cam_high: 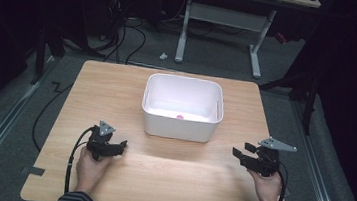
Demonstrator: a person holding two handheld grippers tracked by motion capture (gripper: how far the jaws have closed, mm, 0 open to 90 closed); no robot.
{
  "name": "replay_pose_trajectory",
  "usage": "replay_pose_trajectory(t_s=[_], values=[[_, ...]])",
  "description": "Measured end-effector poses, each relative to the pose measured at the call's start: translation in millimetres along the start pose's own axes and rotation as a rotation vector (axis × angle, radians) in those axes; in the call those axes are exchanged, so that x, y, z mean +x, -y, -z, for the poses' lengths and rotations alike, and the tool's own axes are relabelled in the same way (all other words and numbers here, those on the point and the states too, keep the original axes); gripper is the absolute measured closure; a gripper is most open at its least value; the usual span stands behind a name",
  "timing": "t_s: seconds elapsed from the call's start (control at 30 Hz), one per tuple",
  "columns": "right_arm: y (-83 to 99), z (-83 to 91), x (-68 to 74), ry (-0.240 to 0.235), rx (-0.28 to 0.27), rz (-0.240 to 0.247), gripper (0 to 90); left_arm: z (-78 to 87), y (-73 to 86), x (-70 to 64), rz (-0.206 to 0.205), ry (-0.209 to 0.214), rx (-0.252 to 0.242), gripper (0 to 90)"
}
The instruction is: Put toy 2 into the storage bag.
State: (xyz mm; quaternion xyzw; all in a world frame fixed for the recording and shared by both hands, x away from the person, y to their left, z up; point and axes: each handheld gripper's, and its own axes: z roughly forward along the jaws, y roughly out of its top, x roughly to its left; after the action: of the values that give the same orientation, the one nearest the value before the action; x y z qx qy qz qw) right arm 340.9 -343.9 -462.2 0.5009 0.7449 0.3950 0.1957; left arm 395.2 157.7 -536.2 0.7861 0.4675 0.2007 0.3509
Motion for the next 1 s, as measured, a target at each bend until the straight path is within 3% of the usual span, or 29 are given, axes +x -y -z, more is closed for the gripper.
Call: replay_pose_trajectory(t_s=[0.3,0.4,0.53,1.0], values=[[2.1,-15.8,-2.5,0.005,0.010,-0.021,40.9,0.1,0.1,-0.1,-0.004,0.005,0.001,24.0],[5.7,-22.6,-2.1,0.031,0.017,-0.004,40.4,0.1,0.0,0.0,-0.003,0.005,0.001,24.0],[11.3,-30.5,-4.4,0.047,0.018,-0.018,39.1,0.1,0.1,0.0,-0.004,0.005,0.001,24.0],[27.2,-56.5,-9.9,0.130,0.095,-0.019,35.7,0.1,0.1,0.0,-0.003,0.004,0.001,24.1]])
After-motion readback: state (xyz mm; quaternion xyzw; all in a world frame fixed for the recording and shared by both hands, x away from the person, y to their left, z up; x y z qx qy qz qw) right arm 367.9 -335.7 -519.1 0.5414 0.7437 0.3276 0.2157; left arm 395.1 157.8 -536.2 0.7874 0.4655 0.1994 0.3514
